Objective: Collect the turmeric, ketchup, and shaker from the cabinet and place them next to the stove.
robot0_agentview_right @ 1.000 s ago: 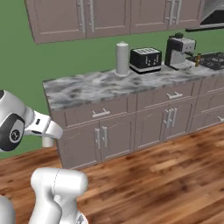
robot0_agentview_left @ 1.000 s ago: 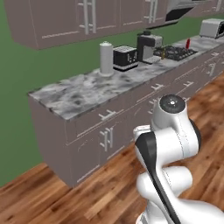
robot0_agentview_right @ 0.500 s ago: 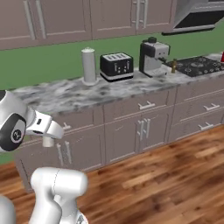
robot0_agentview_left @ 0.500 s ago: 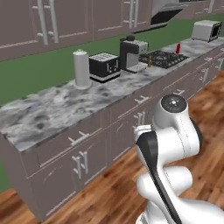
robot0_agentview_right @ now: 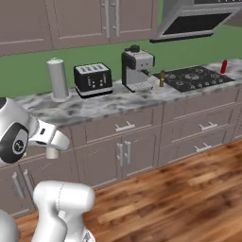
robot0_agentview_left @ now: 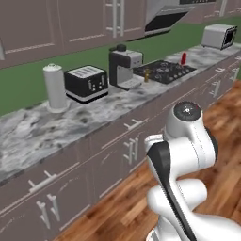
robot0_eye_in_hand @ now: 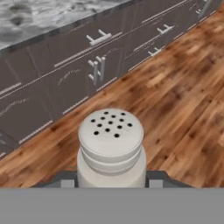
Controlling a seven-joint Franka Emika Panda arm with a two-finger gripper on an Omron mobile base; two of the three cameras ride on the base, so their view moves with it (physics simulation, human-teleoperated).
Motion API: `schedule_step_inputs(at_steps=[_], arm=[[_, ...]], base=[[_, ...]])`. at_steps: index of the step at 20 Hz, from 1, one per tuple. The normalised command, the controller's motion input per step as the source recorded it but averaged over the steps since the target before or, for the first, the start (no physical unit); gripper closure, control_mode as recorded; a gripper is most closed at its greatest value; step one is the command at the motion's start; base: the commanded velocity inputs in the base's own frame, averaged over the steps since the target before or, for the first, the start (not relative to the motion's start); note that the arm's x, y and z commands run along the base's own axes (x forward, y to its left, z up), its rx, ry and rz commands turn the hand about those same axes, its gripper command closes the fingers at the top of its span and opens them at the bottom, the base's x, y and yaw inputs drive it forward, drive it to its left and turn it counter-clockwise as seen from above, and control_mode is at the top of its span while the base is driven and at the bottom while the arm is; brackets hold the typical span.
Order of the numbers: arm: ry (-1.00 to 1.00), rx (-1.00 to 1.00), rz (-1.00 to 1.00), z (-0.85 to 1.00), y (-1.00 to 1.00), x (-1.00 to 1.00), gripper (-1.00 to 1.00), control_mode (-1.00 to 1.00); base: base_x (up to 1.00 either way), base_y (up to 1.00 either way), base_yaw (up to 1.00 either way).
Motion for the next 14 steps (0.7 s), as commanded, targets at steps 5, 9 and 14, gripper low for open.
schedule_step_inputs(at_steps=[5, 9, 14], arm=[[0.00, 0.00, 0.00, 0.00, 0.00, 0.00, 1.00, 1.00], [0.00, 0.00, 0.00, 0.00, 0.00, 0.00, 1.00, 1.00], [0.00, 0.00, 0.00, 0.00, 0.00, 0.00, 1.00, 1.00]], base=[[0.95, -0.86, 0.09], [0.93, -0.82, 0.10], [0.95, -0.66, 0.16]])
